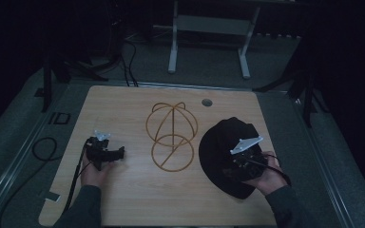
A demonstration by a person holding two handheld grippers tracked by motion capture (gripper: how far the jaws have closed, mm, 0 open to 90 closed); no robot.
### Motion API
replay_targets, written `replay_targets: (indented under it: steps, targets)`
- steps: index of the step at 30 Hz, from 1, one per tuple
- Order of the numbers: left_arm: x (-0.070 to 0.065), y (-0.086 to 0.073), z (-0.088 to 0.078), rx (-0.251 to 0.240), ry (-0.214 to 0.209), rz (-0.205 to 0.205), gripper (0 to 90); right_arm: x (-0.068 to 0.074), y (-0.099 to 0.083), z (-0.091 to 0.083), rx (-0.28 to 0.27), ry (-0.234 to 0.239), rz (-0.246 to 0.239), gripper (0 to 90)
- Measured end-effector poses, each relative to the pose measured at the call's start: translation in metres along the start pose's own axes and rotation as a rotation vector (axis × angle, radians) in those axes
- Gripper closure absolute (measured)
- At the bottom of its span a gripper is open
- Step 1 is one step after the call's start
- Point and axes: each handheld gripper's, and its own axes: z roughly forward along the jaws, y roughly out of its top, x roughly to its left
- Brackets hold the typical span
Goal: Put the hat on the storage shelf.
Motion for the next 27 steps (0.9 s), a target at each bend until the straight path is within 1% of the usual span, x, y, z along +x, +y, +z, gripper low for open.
replay_targets:
  steps: [2,3,4,5,6,7,8,9,10,11,12,13,14,15,16,17,19,21,22,23,24,25,26,27]
  targets:
    - [0.0,0.0,0.0,0.0,0.0,0.0,7.9,-0.001,-0.001,-0.002,0.0,-0.006,0.003,35.1]
    - [0.0,0.0,0.0,0.0,0.0,0.0,7.9,-0.004,-0.004,-0.007,0.002,-0.01,0.014,35.2]
    - [0.0,0.0,0.0,0.0,0.0,0.0,7.9,-0.004,-0.004,-0.007,0.002,-0.01,0.014,35.2]
    - [0.0,0.0,0.0,0.0,0.0,0.0,7.9,-0.006,-0.006,-0.012,0.002,-0.013,0.022,35.0]
    - [0.0,0.0,0.0,0.0,0.0,0.0,7.9,-0.007,-0.007,-0.016,0.003,-0.026,0.03,33.6]
    - [0.0,0.0,0.0,0.0,0.0,0.0,7.9,-0.009,-0.01,-0.024,-0.008,-0.043,0.046,33.6]
    - [0.0,0.0,0.0,0.0,0.0,0.0,7.9,-0.009,-0.01,-0.024,-0.008,-0.043,0.046,33.6]
    - [0.0,0.0,0.0,0.0,0.0,0.0,7.9,-0.012,-0.011,-0.032,-0.022,-0.058,0.063,32.7]
    - [0.0,0.0,0.0,0.0,0.0,0.0,7.9,-0.012,-0.011,-0.032,-0.022,-0.058,0.063,32.7]
    - [0.0,0.0,0.0,0.0,0.0,0.0,7.9,-0.014,-0.013,-0.037,-0.02,-0.078,0.085,31.3]
    - [0.0,0.0,0.0,0.0,0.0,0.0,7.9,-0.014,-0.013,-0.037,-0.02,-0.078,0.085,31.3]
    - [0.0,0.0,0.0,0.0,0.0,0.0,7.9,-0.018,-0.014,-0.039,-0.019,-0.093,0.103,30.0]
    - [0.0,0.0,0.0,0.0,0.0,0.0,7.9,-0.018,-0.014,-0.039,-0.019,-0.093,0.103,30.0]
    - [0.0,0.0,0.0,0.0,0.0,0.0,7.9,-0.022,-0.015,-0.038,-0.007,-0.114,0.128,28.7]
    - [0.0,0.0,0.0,0.0,0.0,0.0,7.9,-0.022,-0.015,-0.038,-0.007,-0.114,0.128,28.7]
    - [0.0,0.0,0.0,0.0,0.0,0.0,7.9,-0.026,-0.017,-0.035,0.006,-0.115,0.147,28.6]
    - [0.0,0.0,0.0,0.0,0.0,0.0,7.9,-0.029,-0.018,-0.03,0.022,-0.116,0.162,28.1]
    - [0.0,0.0,0.0,0.0,0.0,0.0,7.9,-0.031,-0.017,-0.024,0.037,-0.113,0.172,28.2]
    - [0.0,0.0,0.0,0.0,0.0,0.0,7.9,-0.031,-0.017,-0.024,0.037,-0.113,0.172,28.2]
    - [0.0,0.0,0.0,0.0,0.0,0.0,7.9,-0.033,-0.016,-0.018,0.057,-0.119,0.193,28.3]
    - [0.0,0.0,0.0,0.0,0.0,0.0,7.9,-0.033,-0.016,-0.018,0.057,-0.119,0.193,28.3]
    - [0.0,0.0,0.0,0.0,0.0,0.0,7.9,-0.035,-0.014,-0.013,0.066,-0.117,0.205,28.5]
    - [0.0,0.0,0.0,0.0,0.0,0.0,7.9,-0.035,-0.014,-0.013,0.066,-0.117,0.205,28.5]
    - [0.0,0.0,0.0,0.0,0.0,0.0,7.9,-0.036,-0.012,-0.009,0.074,-0.124,0.215,30.4]
